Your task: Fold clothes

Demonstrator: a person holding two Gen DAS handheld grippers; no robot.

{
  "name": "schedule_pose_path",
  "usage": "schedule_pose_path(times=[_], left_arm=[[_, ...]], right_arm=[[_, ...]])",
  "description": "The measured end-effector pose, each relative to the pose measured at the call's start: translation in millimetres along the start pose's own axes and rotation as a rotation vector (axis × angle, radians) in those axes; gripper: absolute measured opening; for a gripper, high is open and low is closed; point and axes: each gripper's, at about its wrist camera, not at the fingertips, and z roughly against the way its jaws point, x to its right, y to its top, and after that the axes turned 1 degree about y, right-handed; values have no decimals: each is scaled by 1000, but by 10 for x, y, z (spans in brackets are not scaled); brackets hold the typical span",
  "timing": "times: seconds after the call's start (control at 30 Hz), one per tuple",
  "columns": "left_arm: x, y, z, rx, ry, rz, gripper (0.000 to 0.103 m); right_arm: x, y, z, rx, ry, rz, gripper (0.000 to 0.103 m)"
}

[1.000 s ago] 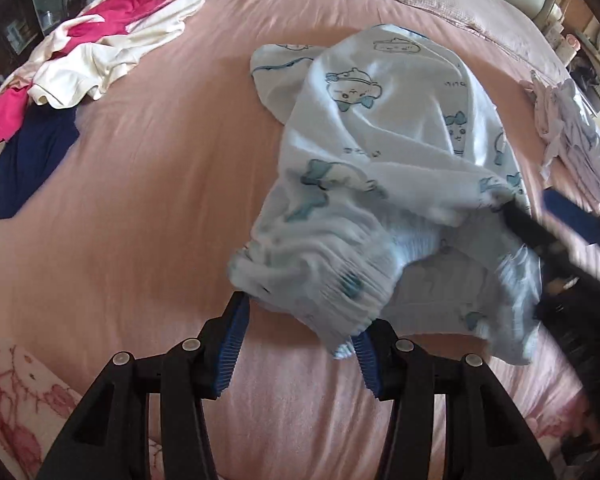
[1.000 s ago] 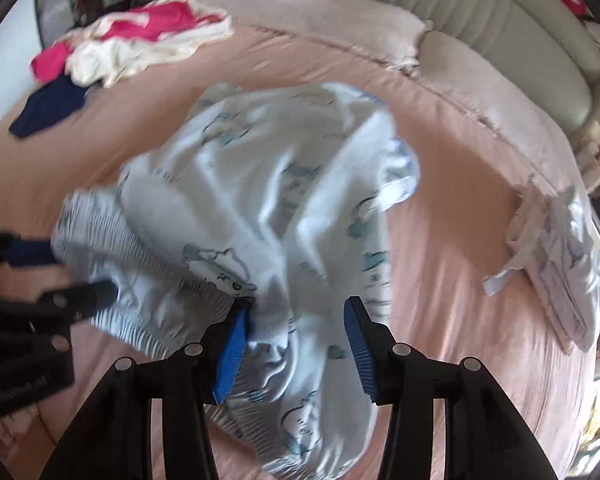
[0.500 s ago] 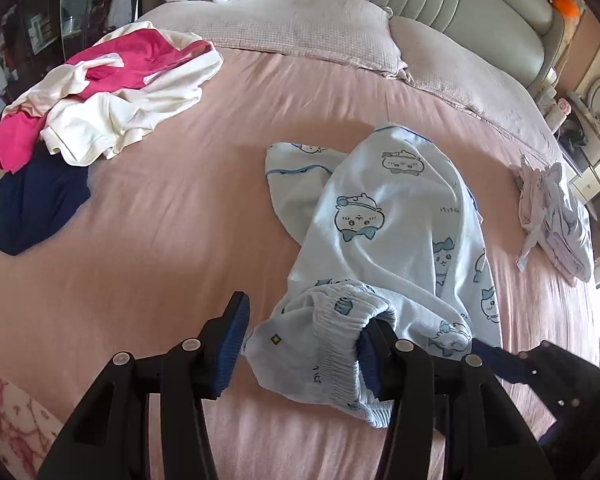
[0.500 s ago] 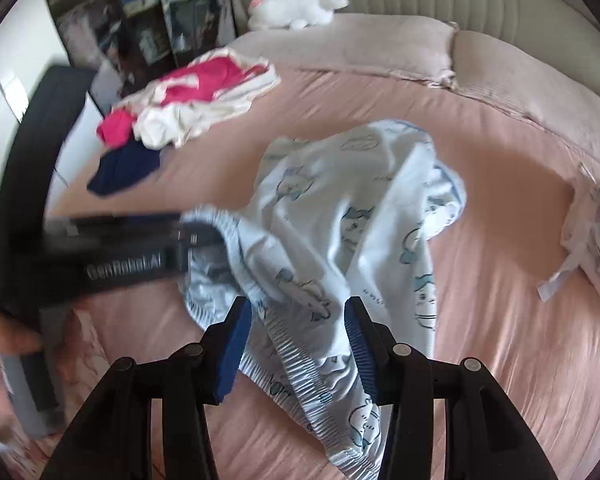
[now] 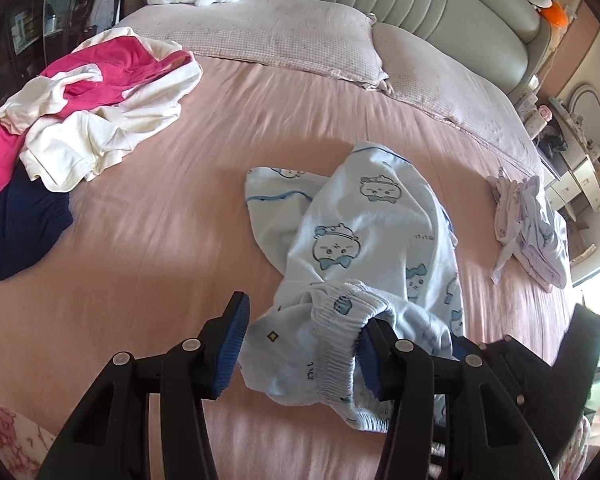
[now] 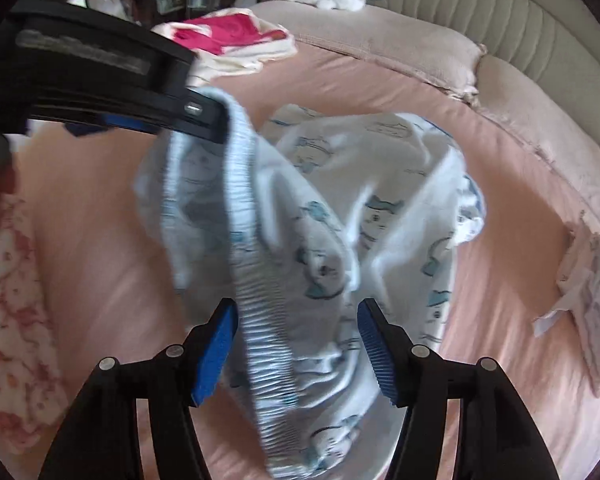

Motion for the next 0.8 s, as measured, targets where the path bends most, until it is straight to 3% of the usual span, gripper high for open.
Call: schedule_pose_path(times=[0.03,0.07,0.17,0.27,0.37,0.53,0.67,0.8], left_arm=[[29,-43,-23,-14,-3,-8,47],[65,-93,-55,-32,-9,-18,47],[239,-275,-216,-106,-29,-70,47],[474,-436,-351,-149,-36,-123,47],[675,-521,-395,-125,-29,-132,47],[609,-551,-434,-63,112,-60,48],[275,-409,-306,7,226,36,49],[181,-43,0,163,345,-26,49]], right_arm=[[102,-6,-1,3,-5,-47,38],[215,-4,26,16,-9,-107,24],[550,-24,299,135,-22,-271,18],[779,-73,568,230,-6,-367,15],[738,-78,698,277,11,-376,15],[847,-52,1042,439,10,-402,15],[1042,-95,1046,431,-57,-477,15],[1148,-120,1024,410,-103,-529,15]])
